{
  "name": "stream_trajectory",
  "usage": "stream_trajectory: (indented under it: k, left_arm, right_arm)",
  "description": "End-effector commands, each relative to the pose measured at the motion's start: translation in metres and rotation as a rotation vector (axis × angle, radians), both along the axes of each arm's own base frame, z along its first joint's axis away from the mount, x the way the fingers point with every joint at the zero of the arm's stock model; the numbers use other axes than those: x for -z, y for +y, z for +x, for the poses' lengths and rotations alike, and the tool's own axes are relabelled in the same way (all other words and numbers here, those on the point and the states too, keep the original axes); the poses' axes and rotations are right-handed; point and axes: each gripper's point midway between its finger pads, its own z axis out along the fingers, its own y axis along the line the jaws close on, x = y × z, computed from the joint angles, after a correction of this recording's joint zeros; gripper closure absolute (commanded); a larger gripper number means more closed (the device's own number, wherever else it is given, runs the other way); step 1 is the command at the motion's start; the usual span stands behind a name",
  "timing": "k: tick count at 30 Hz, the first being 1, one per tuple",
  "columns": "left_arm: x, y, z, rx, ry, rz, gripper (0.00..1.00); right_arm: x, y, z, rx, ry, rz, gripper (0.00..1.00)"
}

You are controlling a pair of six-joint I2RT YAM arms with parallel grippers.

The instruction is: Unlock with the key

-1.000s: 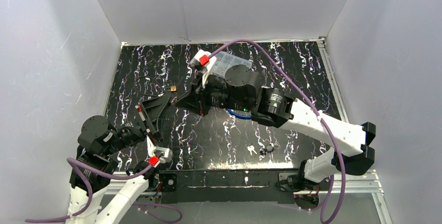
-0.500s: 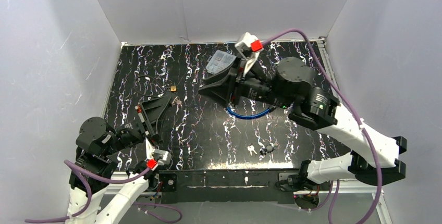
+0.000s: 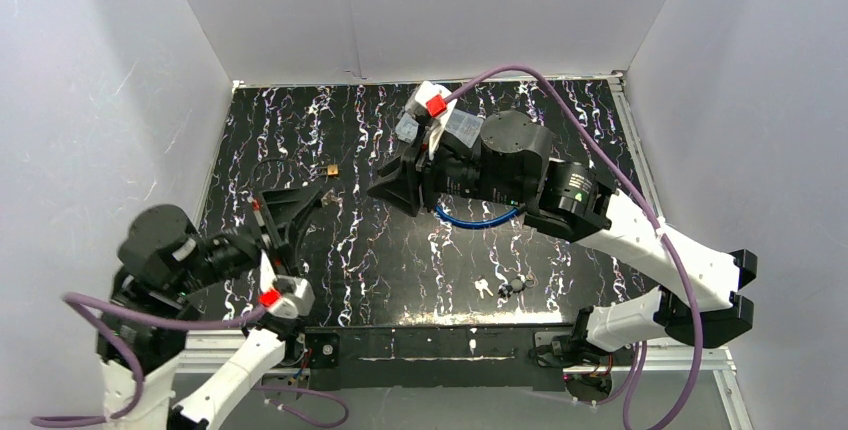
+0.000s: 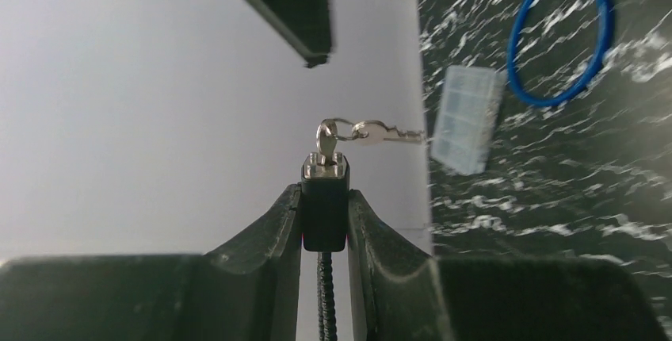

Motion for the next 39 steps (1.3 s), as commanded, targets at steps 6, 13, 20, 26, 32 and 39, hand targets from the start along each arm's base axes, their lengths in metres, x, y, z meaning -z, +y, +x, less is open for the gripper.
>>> stream_trajectory:
  k: [6,13,20,26,32,39]
  left_arm:
    - [0.046,-0.007,-0.039,-0.036,0.896,-0.022,1.0]
    - [0.057,-0.006,-0.05,-0.038,1.015,0.019,1.0]
    - [0.055,-0.007,-0.05,-0.03,1.012,0.022,1.0]
    - [0.054,-0.007,-0.05,-0.02,0.993,0.02,1.0]
    - [0.056,-0.007,-0.053,-0.017,1.01,0.036,1.0]
    - [0.057,-0.007,-0.052,-0.019,1.025,0.038,1.0]
  right_arm:
    - [-0.03,-0.019,-0.026,-0.129,-0.21,0.019,0.54]
    - [-0.036,-0.025,-0.049,-0.24,-0.203,0.029,0.56]
    - [-0.012,-0.006,-0.057,-0.313,-0.117,-0.019,0.59]
    - [-0.004,0.011,-0.064,-0.37,-0.091,-0.034,0.59]
    - [0.008,0.024,-0.073,-0.406,-0.11,-0.089,0.64]
    - [0.027,0.032,-0.079,-0.405,-0.129,-0.173,0.7]
